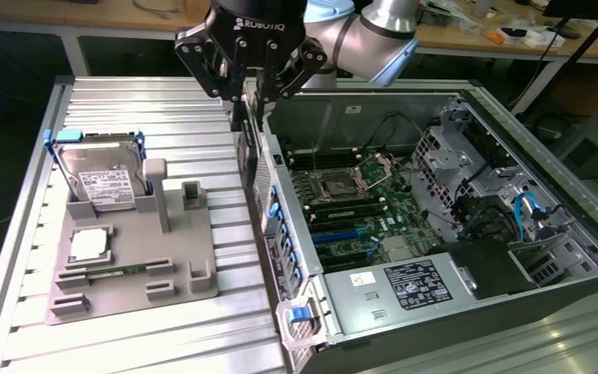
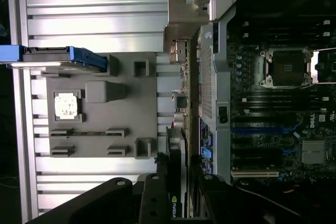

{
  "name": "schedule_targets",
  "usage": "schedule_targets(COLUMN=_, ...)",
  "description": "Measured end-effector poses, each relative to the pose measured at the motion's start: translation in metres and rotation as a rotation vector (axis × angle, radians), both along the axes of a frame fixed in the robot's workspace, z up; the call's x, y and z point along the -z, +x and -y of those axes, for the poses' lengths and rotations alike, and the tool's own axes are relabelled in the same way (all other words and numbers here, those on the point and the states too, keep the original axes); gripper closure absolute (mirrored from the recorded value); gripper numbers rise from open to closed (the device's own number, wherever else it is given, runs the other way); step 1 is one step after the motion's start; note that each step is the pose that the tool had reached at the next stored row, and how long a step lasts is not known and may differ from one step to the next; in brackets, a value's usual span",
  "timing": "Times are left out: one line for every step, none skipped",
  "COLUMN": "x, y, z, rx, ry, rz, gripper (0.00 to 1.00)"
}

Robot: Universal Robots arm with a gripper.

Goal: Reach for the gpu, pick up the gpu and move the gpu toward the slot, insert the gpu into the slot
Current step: 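Pick up the gpu and move the gpu toward the slot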

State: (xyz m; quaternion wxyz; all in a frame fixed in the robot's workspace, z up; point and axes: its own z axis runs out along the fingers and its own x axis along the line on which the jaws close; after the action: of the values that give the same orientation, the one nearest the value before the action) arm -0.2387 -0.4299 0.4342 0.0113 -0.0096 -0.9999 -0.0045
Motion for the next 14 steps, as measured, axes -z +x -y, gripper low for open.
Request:
schedule_targets(x=0.0, y=0.002, z=0.0, rx=0.0, ry=0.0, rz=0.0005, gripper=0.73)
schedule_targets(x=0.0, y=0.004, z=0.0, rx=0.0, ry=0.0001, rz=0.001, gripper=0.73)
schedule_targets(x=0.0, y=0.007, z=0.0, rx=0.0, ry=0.0001, rz=0.0016, gripper=0.73)
schedule_targets(x=0.0, y=0.009, z=0.0, rx=0.0, ry=0.0, rz=0.0021, gripper=0.73)
schedule_targets(x=0.0, y=0.011, z=0.0, rx=0.0, ry=0.0001, rz=0.0023, gripper=0.73)
schedule_targets(x=0.0, y=0.014, z=0.0, rx=0.0, ry=0.0001, rz=0.0023, gripper=0.73)
schedule_targets(x=0.0, y=0.017, z=0.0, rx=0.0, ry=0.0, rz=0.0023, gripper=0.73)
schedule_targets(x=0.0, y=0.019, z=0.0, rx=0.0, ry=0.0, rz=0.0023, gripper=0.73)
schedule_targets(x=0.0, y=0.025, z=0.0, rx=0.0, ry=0.0, rz=0.0023, gripper=0.73)
schedule_targets(x=0.0, y=0.028, z=0.0, rx=0.0, ry=0.0, rz=0.0023, gripper=0.73)
schedule_targets(x=0.0, y=0.032, z=0.0, rx=0.0, ry=0.0001, rz=0.0024, gripper=0.73)
schedule_targets(x=0.0, y=0.035, z=0.0, rx=0.0, ry=0.0001, rz=0.0023, gripper=0.73)
schedule_targets(x=0.0, y=0.038, z=0.0, rx=0.0, ry=0.0, rz=0.0023, gripper=0.73)
schedule_targets(x=0.0, y=0.041, z=0.0, rx=0.0, ry=0.0001, rz=0.0023, gripper=0.73)
